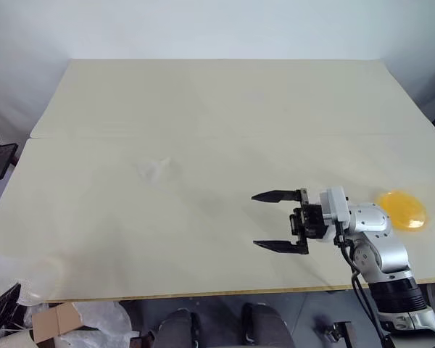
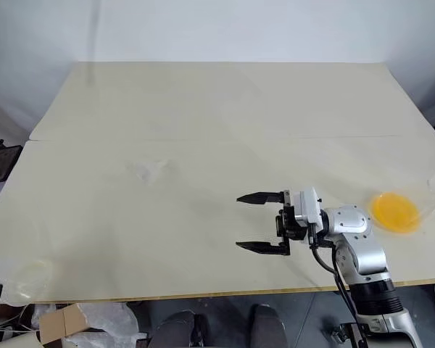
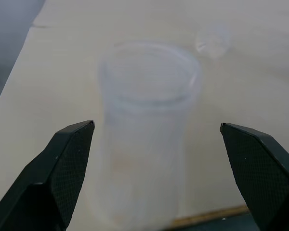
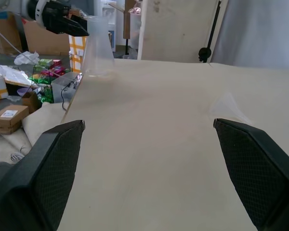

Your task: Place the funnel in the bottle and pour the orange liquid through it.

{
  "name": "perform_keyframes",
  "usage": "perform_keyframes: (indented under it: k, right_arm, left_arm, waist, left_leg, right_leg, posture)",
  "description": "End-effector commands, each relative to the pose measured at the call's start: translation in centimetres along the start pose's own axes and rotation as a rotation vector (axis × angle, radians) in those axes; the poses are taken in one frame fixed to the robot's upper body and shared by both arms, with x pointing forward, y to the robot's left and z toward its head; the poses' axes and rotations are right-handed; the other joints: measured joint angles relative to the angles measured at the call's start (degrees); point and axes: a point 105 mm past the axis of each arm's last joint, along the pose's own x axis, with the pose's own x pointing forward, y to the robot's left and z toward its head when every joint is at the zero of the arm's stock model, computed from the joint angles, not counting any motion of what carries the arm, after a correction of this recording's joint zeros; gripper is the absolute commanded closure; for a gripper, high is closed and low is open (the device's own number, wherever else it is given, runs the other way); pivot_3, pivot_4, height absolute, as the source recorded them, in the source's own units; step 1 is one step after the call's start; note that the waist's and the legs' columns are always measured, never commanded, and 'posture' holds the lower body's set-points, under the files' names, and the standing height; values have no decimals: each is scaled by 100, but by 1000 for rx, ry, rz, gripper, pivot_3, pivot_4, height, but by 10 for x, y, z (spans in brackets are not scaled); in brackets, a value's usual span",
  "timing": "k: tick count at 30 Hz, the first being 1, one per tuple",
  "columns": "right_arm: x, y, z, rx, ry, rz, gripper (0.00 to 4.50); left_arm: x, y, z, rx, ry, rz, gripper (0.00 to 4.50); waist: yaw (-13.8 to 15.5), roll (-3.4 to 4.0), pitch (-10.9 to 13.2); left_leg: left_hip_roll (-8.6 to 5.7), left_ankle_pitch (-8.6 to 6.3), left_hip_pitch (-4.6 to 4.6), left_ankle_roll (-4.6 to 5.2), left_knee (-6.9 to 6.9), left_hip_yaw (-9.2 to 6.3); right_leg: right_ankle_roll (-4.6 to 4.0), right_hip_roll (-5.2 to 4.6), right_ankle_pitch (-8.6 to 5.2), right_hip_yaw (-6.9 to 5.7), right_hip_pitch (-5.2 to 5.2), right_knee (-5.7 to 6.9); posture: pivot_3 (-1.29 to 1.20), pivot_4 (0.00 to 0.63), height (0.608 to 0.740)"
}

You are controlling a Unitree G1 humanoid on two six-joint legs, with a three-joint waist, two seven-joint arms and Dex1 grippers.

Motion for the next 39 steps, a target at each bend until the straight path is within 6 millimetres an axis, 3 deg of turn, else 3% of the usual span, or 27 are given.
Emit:
perform_keyframes:
  k: [1, 7, 10, 14, 19, 22, 27, 33, 39]
  right_arm:
    - [4, 0, 11, -41, -5, 11, 0]
    - [5, -1, 13, -46, 3, -17, 0]
    - [6, -1, 14, -47, 3, -30, 0]
    - [6, 0, 13, -48, 4, -46, 0]
    - [1, -2, 10, -45, 21, -85, 0]
    - [-7, -4, 9, -53, 45, -128, 0]
    - [-46, -15, 15, -114, 131, -367, 0]
    - [-92, 8, 25, -143, 236, -626, 0]
    - [-133, 41, 26, -125, 302, -930, 0]
  left_arm:
    - [7, 9, 4, 20, -38, 41, 48]
    - [17, 16, 0, 3, -56, 39, 48]
    - [18, 19, 1, 6, -64, 45, 690]
    - [19, 20, 6, 7, -86, 38, 1944]
    - [44, -1, 25, 9, -136, -111, 2103]
    - [77, -27, 40, 69, -144, -262, 2103]
    - [148, -103, 63, 151, -199, -620, 2103]
    - [218, -195, 82, 106, -284, -990, 2103]
    - [285, -275, 91, 119, -335, -1120, 2103]
  waist:
    - [0, 0, 0]
    - [-8, -3, -2]
    - [-1, -3, -2]
    - [2, -3, -2]
    - [13, -7, -4]
    - [72, -9, -5]
    - [184, -1, -6]
    - [281, 7, -11]
    - [362, 5, -9]
  left_leg:
    - [0, 0, 0, 0, 0, 0]
    - [-1, 1, 2, 2, 1, 6]
    - [-4, 1, 2, 3, 2, 6]
    - [-3, 2, 3, 4, 5, 6]
    - [-3, 2, 2, 4, 6, 4]
    - [-7, 3, 1, 5, 12, -10]
    - [-21, 4, 1, 7, 23, -18]
    - [-26, 5, 1, 11, 24, -11]
    - [-27, 12, -3, 1, 44, 11]
  right_leg:
    - [0, 1, 0, -3, 0, 2]
    - [1, 9, 0, -38, -4, 42]
    - [1, 13, 0, -52, -5, 47]
    - [1, 10, 0, -52, -4, 50]
    - [1, 8, 0, -51, -4, 51]
    - [1, 8, 0, -46, 3, 53]
    - [1, 13, 0, -35, 19, 55]
    - [9, 36, 5, -71, 18, 62]
    - [19, 81, 7, -70, 32, 40]
  posture:
    - [0, 150, 740]
    - [0, 150, 740]
    - [0, 150, 740]
    - [0, 150, 740]
    - [0, 150, 740]
    - [0, 150, 740]
    - [0, 150, 740]
    - [0, 150, 740]
    - [0, 150, 740]
